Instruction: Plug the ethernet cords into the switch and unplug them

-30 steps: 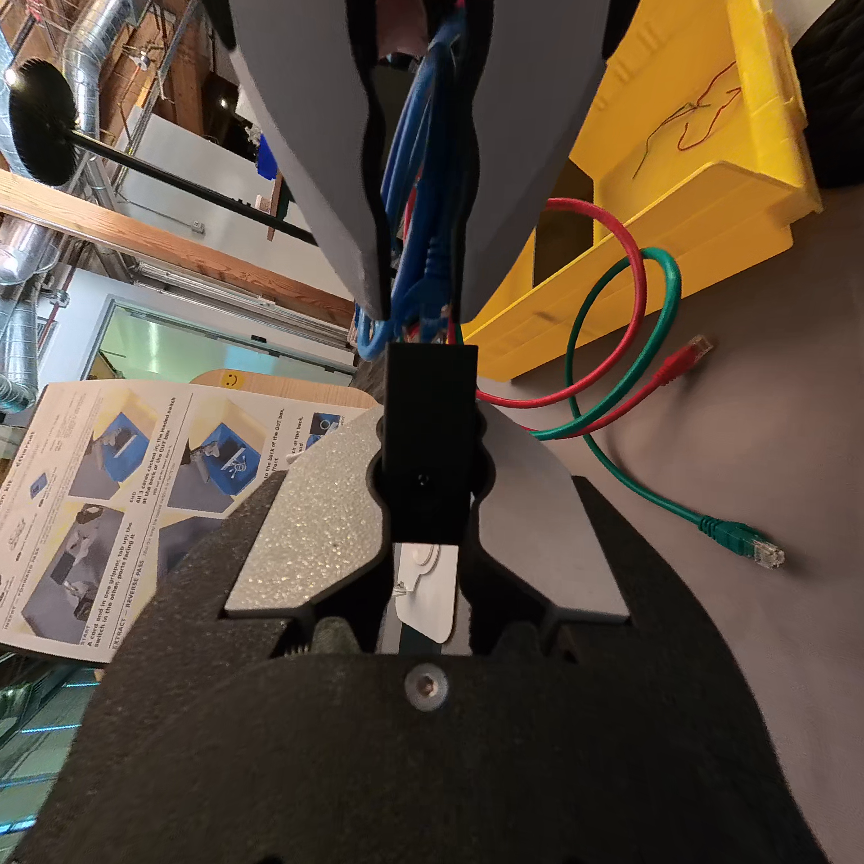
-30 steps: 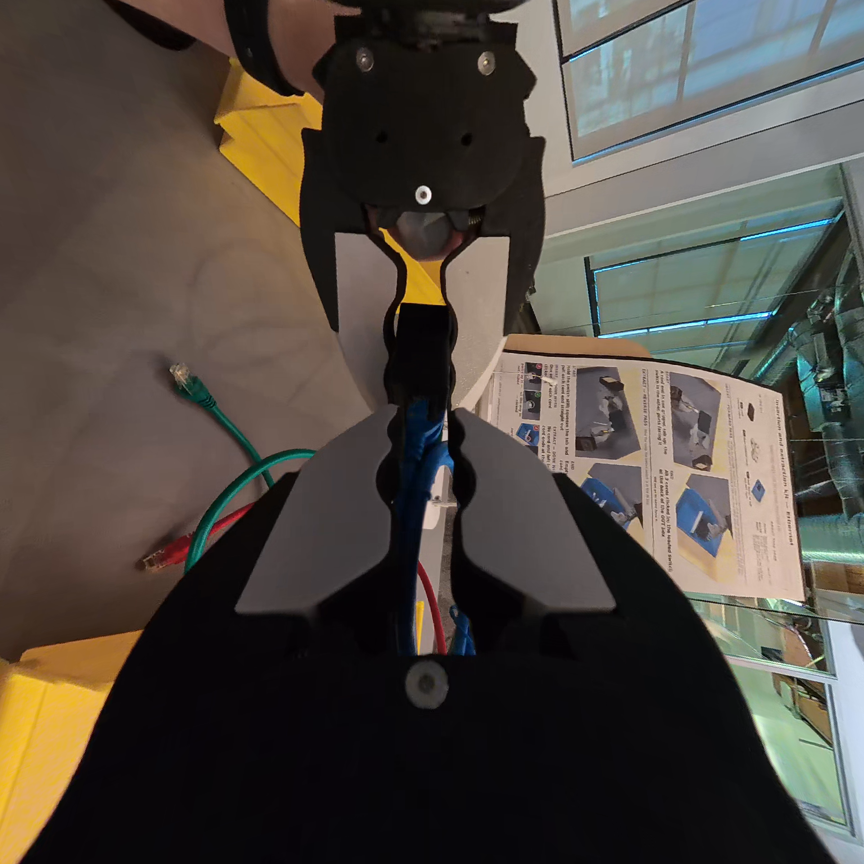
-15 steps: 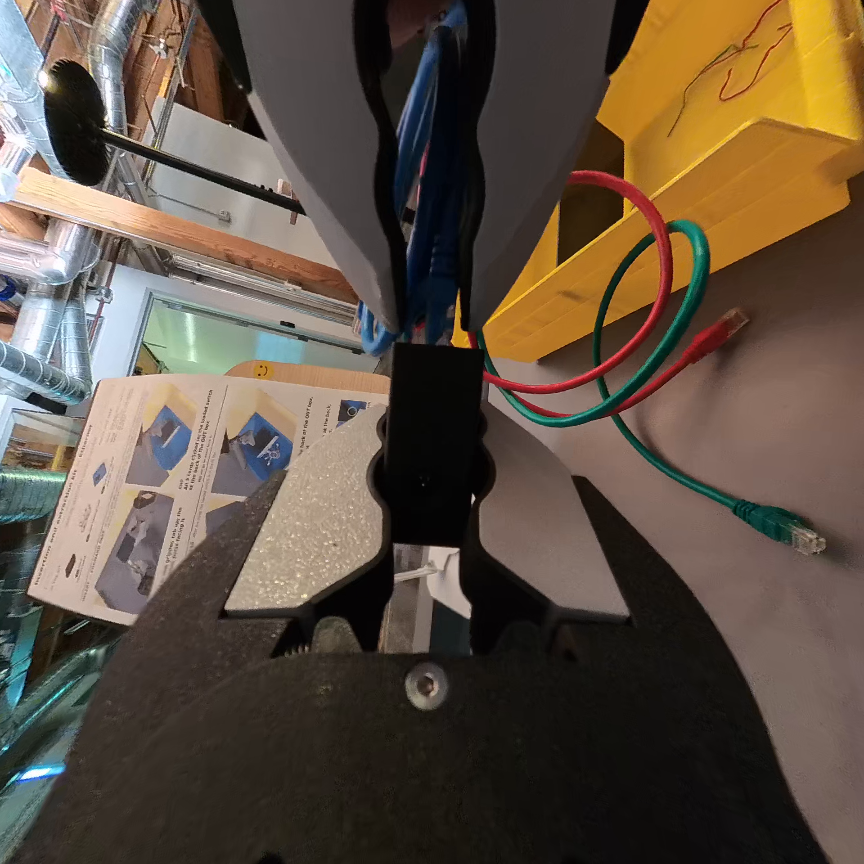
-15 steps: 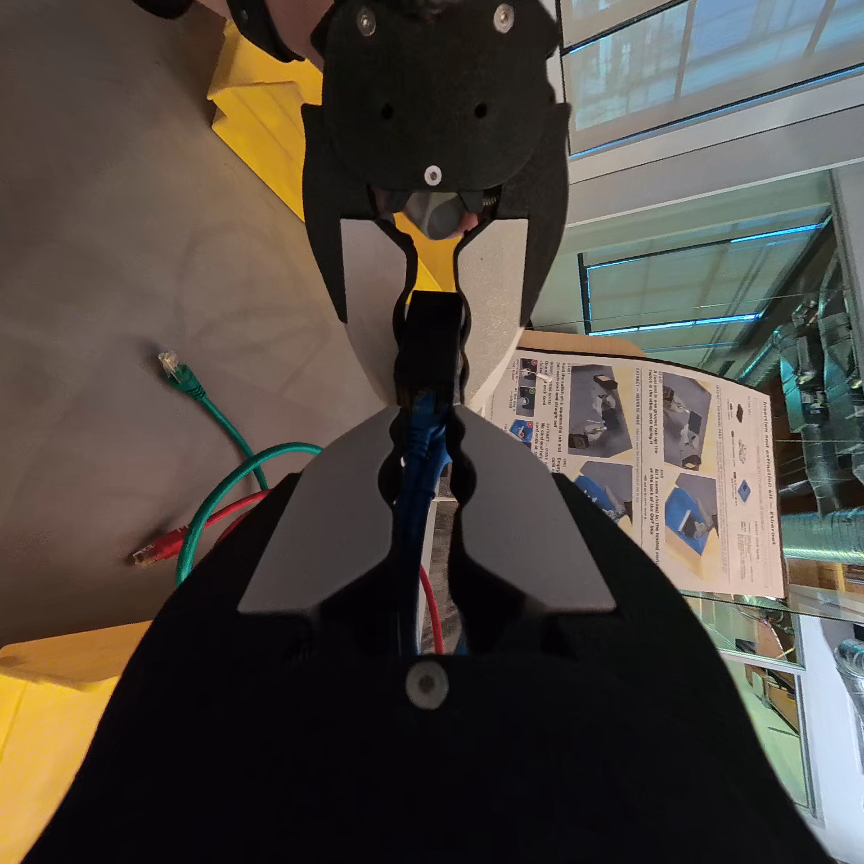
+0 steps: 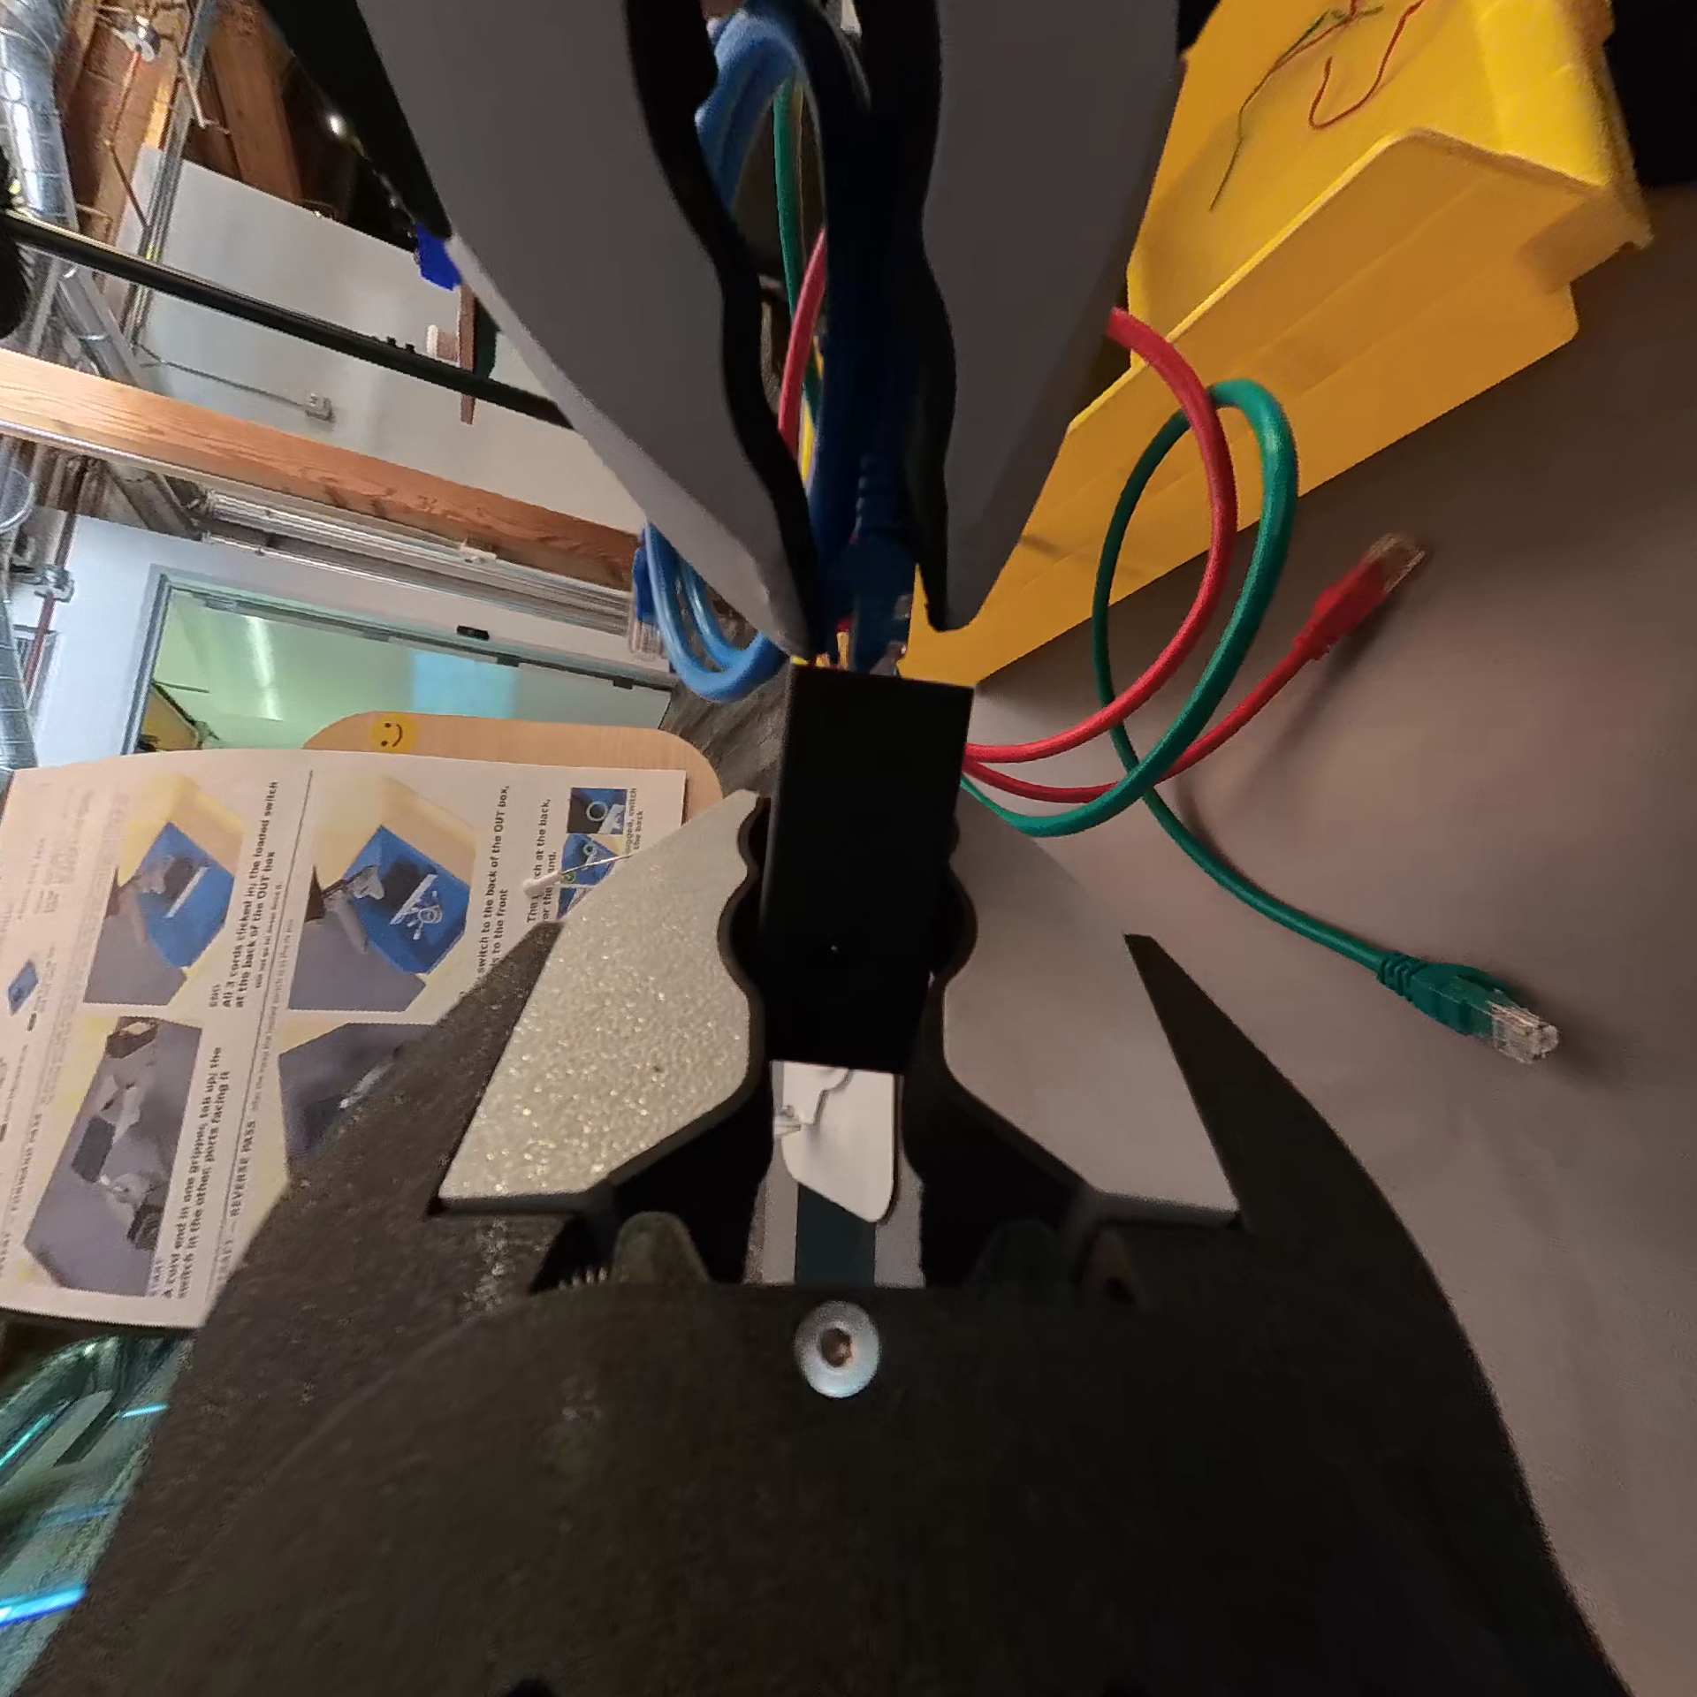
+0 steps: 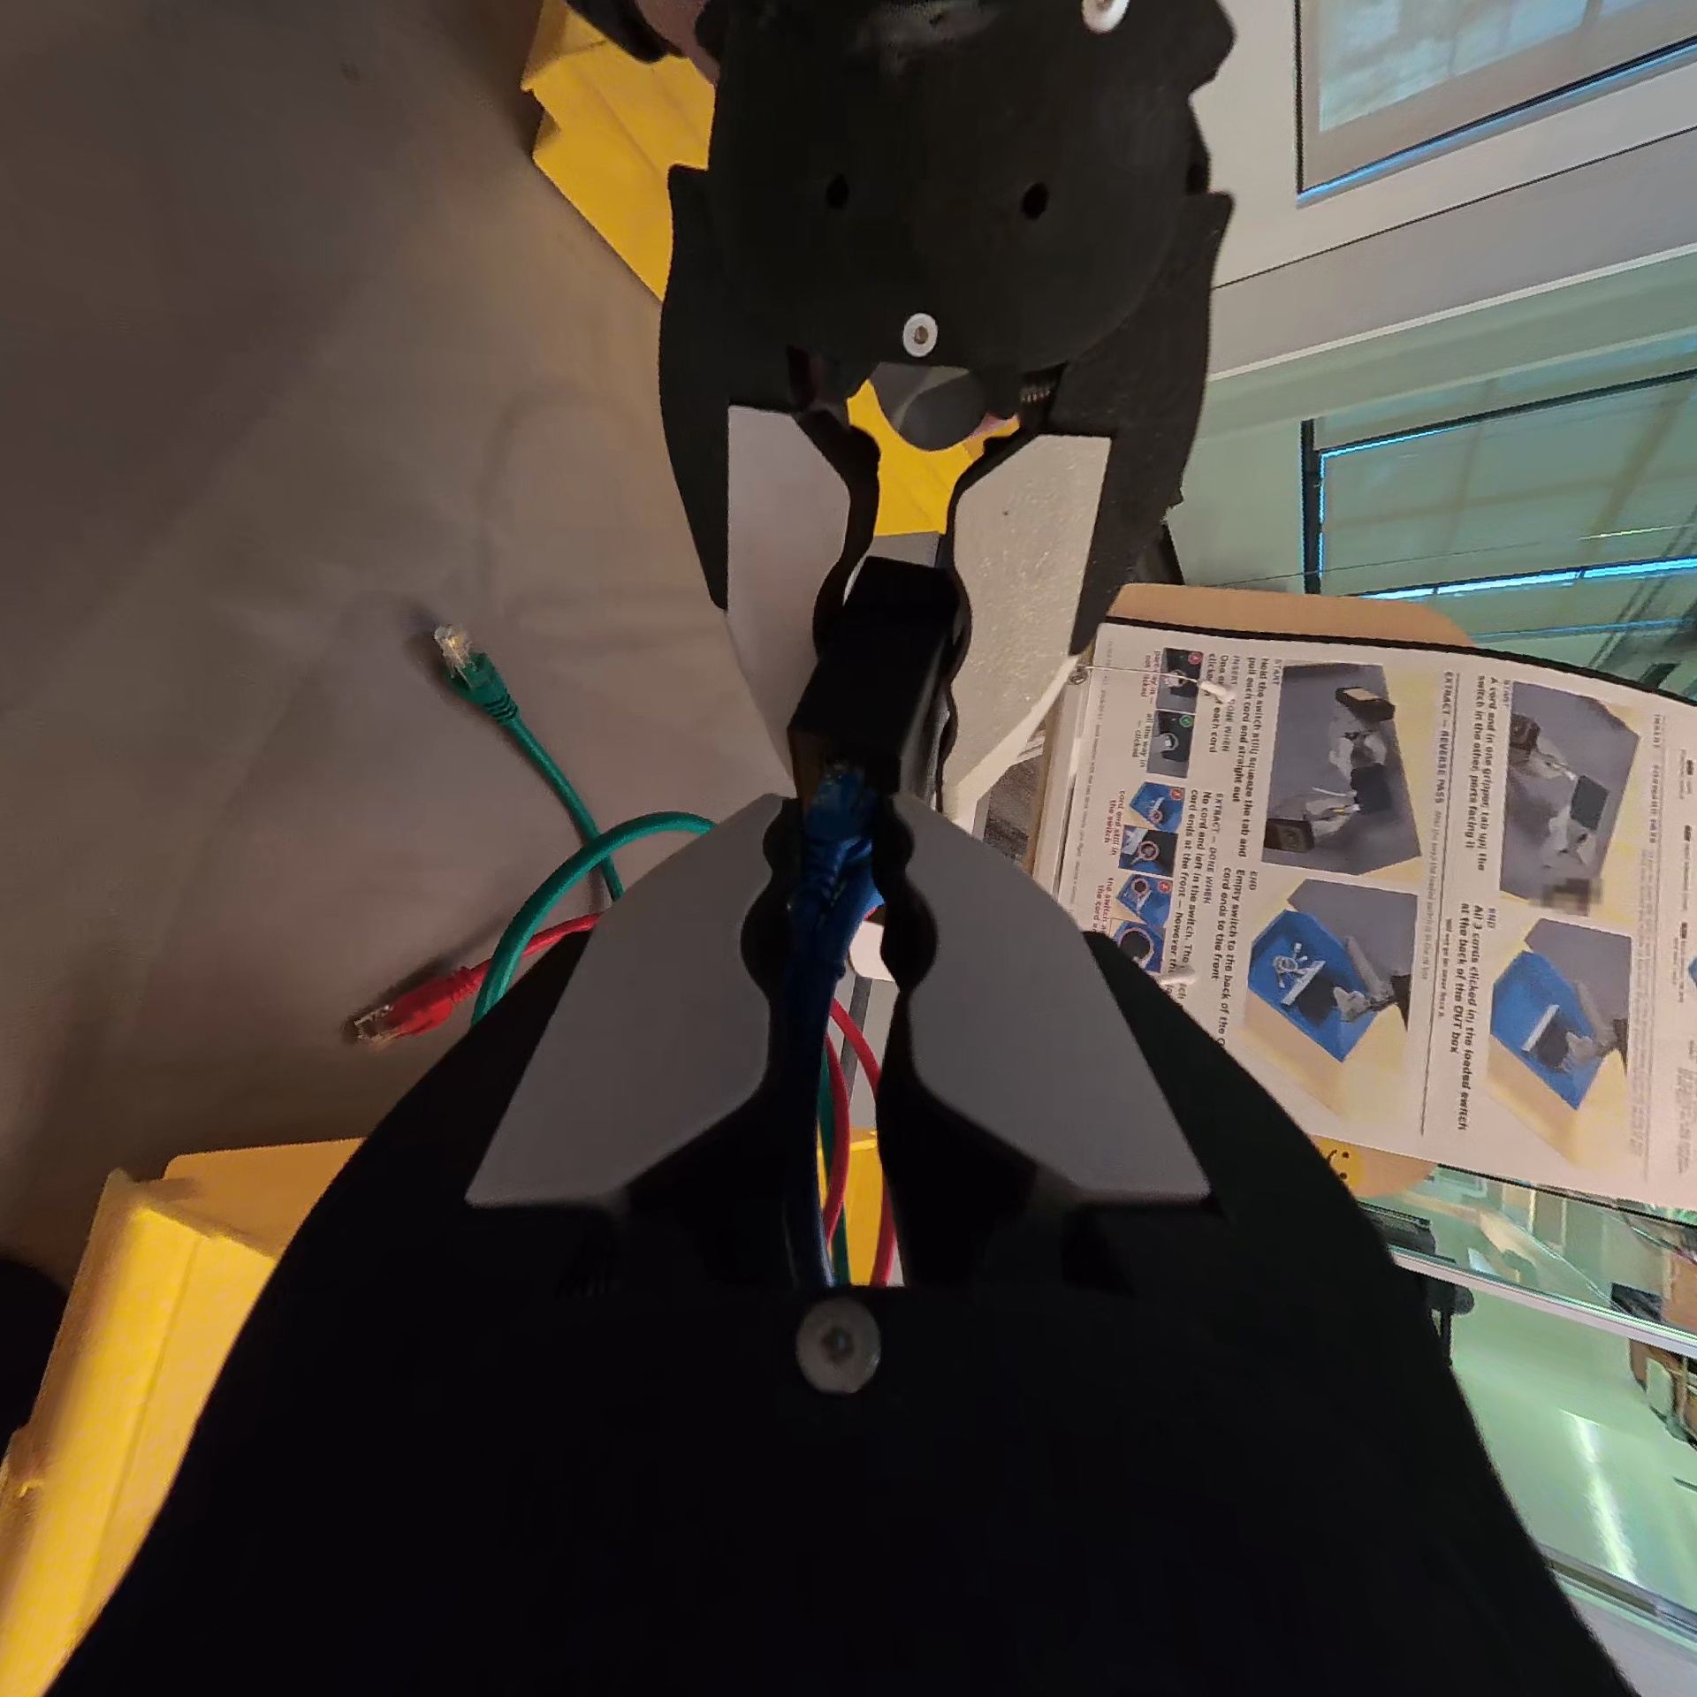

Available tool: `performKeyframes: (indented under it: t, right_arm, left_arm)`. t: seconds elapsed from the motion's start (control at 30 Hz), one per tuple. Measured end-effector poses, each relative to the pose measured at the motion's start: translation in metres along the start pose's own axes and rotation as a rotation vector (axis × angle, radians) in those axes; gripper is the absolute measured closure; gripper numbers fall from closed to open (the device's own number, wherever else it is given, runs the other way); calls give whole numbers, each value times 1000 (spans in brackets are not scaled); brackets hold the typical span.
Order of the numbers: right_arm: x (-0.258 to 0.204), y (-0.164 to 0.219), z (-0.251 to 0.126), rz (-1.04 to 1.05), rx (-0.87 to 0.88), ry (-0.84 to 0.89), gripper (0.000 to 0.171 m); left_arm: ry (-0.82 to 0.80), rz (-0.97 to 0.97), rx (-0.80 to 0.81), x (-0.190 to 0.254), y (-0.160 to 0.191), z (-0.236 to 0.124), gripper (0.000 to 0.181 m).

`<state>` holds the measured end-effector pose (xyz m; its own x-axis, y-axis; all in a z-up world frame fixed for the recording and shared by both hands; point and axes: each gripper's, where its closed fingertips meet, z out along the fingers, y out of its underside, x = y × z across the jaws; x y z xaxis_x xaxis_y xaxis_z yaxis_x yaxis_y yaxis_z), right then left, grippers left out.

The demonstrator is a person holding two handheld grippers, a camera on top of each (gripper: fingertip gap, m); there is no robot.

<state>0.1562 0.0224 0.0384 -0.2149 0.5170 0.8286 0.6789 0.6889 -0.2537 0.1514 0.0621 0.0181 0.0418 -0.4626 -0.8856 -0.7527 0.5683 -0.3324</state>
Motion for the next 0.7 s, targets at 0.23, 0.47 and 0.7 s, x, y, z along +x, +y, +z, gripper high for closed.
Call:
performKeyframes:
  t: [0.23,0.47,0.7]
  right_arm:
    - [-10,7,-5,-17,-44,-65,156]
    - [30,-30,-37,-31,168,180,156]
    - [79,-17,-109,72,179,499,156]
  left_arm:
    - [27,-35,15,4,3,4,151]
    - [-80,-150,14,-38,28,-36,152]
    - [-173,-144,-200,-61,81,-60,152]
